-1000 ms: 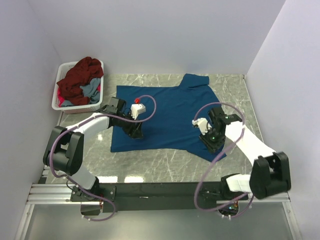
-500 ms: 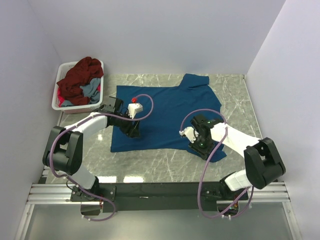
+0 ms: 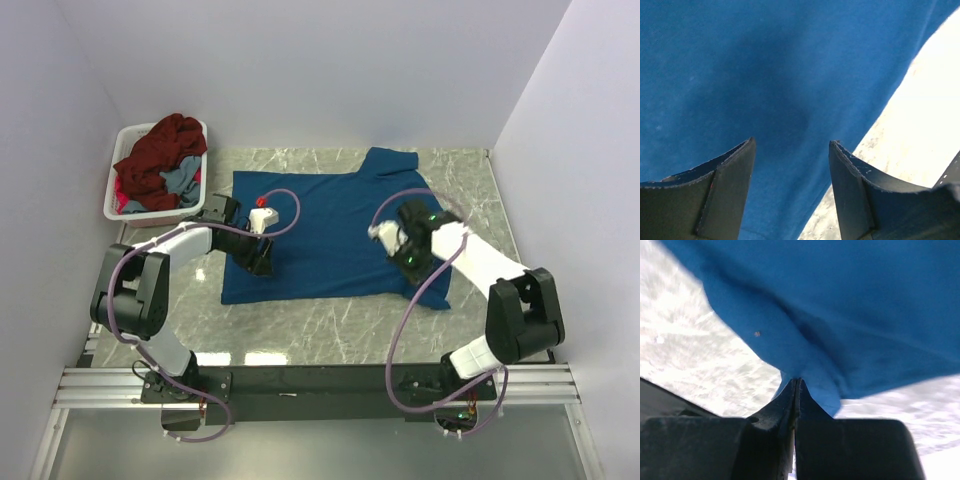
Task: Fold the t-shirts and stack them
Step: Flatten the tshirt out
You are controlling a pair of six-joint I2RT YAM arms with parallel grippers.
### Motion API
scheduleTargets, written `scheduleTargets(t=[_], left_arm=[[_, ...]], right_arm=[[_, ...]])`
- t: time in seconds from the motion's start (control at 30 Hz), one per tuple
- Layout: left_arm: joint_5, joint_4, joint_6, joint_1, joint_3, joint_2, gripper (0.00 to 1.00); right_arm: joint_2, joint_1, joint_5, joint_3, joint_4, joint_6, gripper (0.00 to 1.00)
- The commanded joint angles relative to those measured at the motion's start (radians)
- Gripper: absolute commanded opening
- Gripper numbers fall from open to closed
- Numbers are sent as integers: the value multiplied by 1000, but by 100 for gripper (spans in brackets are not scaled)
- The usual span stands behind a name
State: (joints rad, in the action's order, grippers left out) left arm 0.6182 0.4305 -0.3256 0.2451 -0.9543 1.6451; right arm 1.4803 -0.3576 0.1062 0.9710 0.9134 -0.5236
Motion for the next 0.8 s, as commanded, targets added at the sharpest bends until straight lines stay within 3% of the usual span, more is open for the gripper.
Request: scheduleTargets(t=[0.0,0.23,0.33,0.4,0.5,0.6,0.63,0.67,0.77], left_arm=[[5,5,-24,-15,-35,1,65],[-8,-1,-10,-21,-57,33,65],[-17,-4,3,-24,-63,50,65],[-21,-1,5,-24,-66,56,65],[-26,-1,3,-24,-63,55,65],[-25,-2,5,-26,-60,51,65],[-25,-3,8,-26,-61,51,65],[-25,-1,10,-26,-61,51,65],[-38,10,13,-26,-67,64,65]], right_arm=[[32,109,93,138,68,-53,0],[201,203,96,213,21,-60,0],[256,236,47,247,-56,-6,25],[271,258,59,296,-38,14,33],[212,273,76,321,8,1,62],[112,270,118,302,44,-38,59],[91,267,134,298,82,-50,48],[56,252,145,282,97,-62,43],[2,201,139,214,120,-108,34]])
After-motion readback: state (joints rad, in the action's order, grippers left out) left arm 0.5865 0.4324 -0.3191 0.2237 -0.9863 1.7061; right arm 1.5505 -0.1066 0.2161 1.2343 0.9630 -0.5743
